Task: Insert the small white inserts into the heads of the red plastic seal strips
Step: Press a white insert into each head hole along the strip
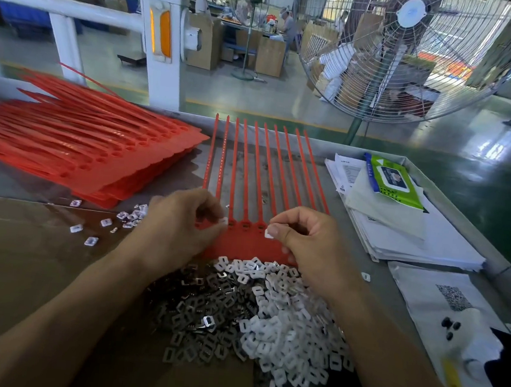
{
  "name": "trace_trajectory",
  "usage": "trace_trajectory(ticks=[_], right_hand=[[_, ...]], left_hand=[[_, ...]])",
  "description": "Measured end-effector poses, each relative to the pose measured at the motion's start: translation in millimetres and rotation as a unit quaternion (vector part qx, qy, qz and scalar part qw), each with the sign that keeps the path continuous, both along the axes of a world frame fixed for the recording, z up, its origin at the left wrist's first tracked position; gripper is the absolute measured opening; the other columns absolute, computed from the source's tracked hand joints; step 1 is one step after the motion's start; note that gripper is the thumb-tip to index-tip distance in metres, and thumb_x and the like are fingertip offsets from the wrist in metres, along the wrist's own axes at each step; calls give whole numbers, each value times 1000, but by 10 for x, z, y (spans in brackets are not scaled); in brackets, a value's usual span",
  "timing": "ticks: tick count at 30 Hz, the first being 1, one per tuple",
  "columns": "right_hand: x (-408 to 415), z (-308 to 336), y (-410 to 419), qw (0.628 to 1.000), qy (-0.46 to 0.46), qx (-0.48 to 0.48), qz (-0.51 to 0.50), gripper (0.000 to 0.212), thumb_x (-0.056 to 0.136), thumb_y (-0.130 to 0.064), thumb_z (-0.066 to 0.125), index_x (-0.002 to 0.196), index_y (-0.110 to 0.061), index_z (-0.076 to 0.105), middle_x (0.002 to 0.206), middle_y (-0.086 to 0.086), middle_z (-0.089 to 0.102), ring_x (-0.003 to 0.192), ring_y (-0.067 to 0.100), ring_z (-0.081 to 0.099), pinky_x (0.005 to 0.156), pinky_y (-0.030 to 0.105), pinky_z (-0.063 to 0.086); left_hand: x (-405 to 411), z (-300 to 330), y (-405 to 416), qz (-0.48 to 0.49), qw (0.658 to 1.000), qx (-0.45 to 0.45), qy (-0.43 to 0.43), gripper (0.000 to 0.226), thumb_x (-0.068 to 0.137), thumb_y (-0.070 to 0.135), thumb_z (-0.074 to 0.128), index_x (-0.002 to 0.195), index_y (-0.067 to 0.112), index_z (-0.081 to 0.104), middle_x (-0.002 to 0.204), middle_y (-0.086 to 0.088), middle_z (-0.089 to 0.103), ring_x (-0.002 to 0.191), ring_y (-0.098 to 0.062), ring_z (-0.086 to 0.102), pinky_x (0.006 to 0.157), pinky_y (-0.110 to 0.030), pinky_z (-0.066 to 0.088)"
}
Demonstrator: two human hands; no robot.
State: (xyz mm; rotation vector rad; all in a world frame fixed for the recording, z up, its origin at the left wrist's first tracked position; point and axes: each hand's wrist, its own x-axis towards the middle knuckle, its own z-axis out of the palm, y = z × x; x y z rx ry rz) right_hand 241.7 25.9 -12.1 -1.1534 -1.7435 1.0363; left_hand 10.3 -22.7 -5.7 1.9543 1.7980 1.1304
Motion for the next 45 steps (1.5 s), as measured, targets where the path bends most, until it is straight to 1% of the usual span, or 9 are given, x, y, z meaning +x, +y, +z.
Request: trace_trajectory(ticks=[4, 9, 14, 20, 25, 29, 36, 41, 45], right_hand=[[47, -1, 30, 999, -6, 9, -42, 14, 93, -27, 74, 83, -37, 73, 70, -10, 68, 62, 2, 60, 61, 22, 52], [29, -9, 27, 999, -26, 6, -40, 16, 94, -28, 74, 83, -39, 72, 77, 1, 71, 62, 6, 60, 60, 20, 53], [13, -34, 32, 999, -34, 4, -36, 16, 93, -27, 75, 82, -39, 72, 73, 1, 69, 63, 8, 59, 66, 31, 56], [21, -42, 18, 998, -47, 1, -39, 13, 92, -31, 75, 84, -39, 72, 75, -4, 71, 65, 7, 62, 68, 31, 57], [19, -23, 4, 998, -50, -1, -38, 13, 93, -30, 75, 83, -38, 72, 77, -2, 71, 66, 7, 62, 69, 31, 57], [19, -12, -3, 998, -57, -1, -39, 11, 93, -29, 75, 83, -30, 73, 72, -6, 70, 65, 5, 62, 69, 28, 55], [21, -4, -4, 997, -62, -4, -40, 10, 93, -31, 75, 83, -31, 73, 76, -7, 71, 70, 6, 64, 72, 28, 55], [23, -17, 6, 997, -67, -3, -35, 9, 93, -32, 75, 84, -31, 73, 76, -7, 71, 68, 3, 64, 69, 25, 51], [36, -41, 31, 997, -70, 2, -38, 9, 92, -33, 75, 85, -37, 72, 77, -9, 72, 66, 2, 64, 67, 24, 51]], left_hand=[[-248, -1, 56, 85, 992, -30, 86, 15, 84, 43, 75, 79, 36, 63, 83, 22, 62, 95, -9, 59, 97, -42, 37], [-284, -60, 111, 103, 988, -64, 92, 14, 85, 45, 74, 83, 35, 65, 92, 15, 66, 102, -15, 57, 95, -41, 31], [-283, -99, 149, 98, 989, -65, 93, 12, 86, 45, 74, 85, 36, 66, 92, 17, 67, 102, -14, 59, 97, -42, 34], [-302, -158, 162, 112, 990, -37, 75, 20, 82, 45, 78, 72, 45, 60, 74, 28, 60, 91, -7, 56, 87, -36, 27], [-264, -185, 167, 120, 983, 3, 142, 11, 82, 40, 79, 79, 41, 68, 73, 27, 53, 89, -6, 45, 83, -33, 20], [-227, -174, 135, 119, 974, 17, 192, 4, 83, 36, 77, 86, 39, 76, 73, 26, 46, 99, -14, 51, 82, -31, 17], [-191, -109, 76, 102, 962, -52, 250, 25, 94, 36, 61, 116, 46, 71, 118, 18, 65, 115, -15, 45, 96, -38, 24], [-176, -60, 30, 80, 951, -67, 292, 35, 98, 33, 49, 127, 48, 63, 124, 14, 58, 117, -15, 43, 100, -39, 27], [-71, -41, -16, 94, 934, -61, 339, 36, 94, 30, 47, 121, 42, 66, 118, 12, 56, 113, -16, 44, 97, -39, 30]])
